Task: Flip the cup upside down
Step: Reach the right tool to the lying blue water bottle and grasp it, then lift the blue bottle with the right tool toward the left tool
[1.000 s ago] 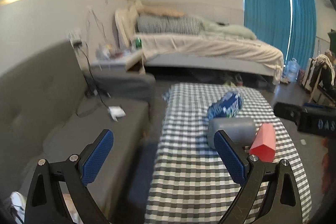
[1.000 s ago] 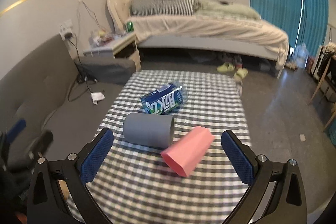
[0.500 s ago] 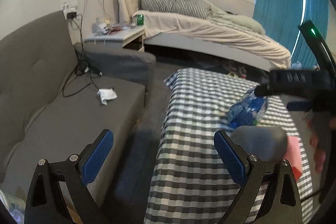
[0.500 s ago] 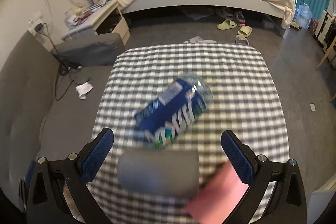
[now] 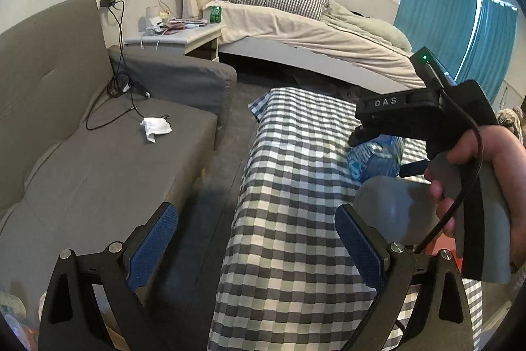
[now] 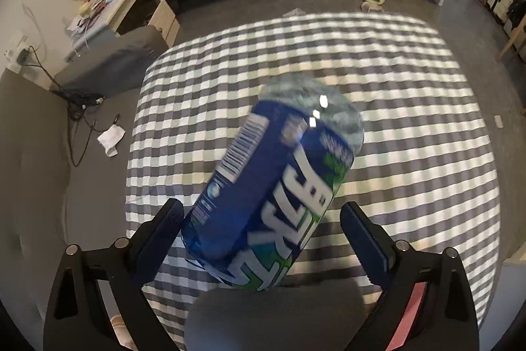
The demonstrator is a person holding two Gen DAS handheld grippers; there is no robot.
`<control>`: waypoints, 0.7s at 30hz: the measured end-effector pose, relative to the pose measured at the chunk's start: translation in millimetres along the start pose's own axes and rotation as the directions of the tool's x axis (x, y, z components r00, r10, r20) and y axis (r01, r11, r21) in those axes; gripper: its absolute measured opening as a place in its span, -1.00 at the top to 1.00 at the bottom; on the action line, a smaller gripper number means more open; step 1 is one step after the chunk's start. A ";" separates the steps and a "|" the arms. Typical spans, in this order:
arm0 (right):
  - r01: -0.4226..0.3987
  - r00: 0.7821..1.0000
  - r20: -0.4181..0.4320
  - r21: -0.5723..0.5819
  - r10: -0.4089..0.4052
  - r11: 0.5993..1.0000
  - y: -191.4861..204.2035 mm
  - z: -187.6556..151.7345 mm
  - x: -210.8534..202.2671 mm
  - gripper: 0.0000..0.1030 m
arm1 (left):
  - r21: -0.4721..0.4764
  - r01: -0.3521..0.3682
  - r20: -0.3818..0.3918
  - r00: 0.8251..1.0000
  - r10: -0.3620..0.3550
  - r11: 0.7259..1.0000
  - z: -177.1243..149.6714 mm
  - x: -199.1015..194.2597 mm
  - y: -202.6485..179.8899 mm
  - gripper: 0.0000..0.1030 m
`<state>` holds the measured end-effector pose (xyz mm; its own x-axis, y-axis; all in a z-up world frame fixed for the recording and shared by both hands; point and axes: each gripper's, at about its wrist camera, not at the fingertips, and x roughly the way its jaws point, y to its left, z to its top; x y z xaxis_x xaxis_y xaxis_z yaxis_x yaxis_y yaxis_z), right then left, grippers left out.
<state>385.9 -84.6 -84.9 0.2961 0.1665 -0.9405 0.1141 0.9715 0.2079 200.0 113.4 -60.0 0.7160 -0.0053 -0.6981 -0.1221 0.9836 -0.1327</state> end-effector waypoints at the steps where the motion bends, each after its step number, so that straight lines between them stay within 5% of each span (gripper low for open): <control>1: -0.023 1.000 -0.020 0.007 0.024 1.000 0.2 0.6 4.9 -0.62 | 0.002 -0.006 -0.003 1.000 0.006 1.000 -0.8 1.0 0.3 -0.93; 3: -0.061 0.997 -0.053 0.025 0.062 0.998 0.3 1.5 14.2 -0.44 | -0.005 -0.008 -0.005 1.000 0.008 1.000 -1.5 0.8 0.6 -0.93; 10: -0.099 0.995 0.019 -0.022 0.100 0.995 1.8 -8.8 -4.8 -0.39 | -0.073 0.016 -0.009 1.000 -0.016 0.997 2.3 -4.5 6.2 -0.93; 21: -0.146 0.970 0.169 -0.167 0.175 0.975 -12.0 -60.2 -142.7 -0.36 | -0.072 0.008 0.057 0.998 -0.004 0.997 9.5 -76.5 2.3 -0.93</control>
<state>285.2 -109.8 30.7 0.4674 0.3026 -0.8307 -0.0907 0.9511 0.2954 151.5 117.9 -0.2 0.7547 0.0007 -0.6561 -0.1655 0.9679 -0.1893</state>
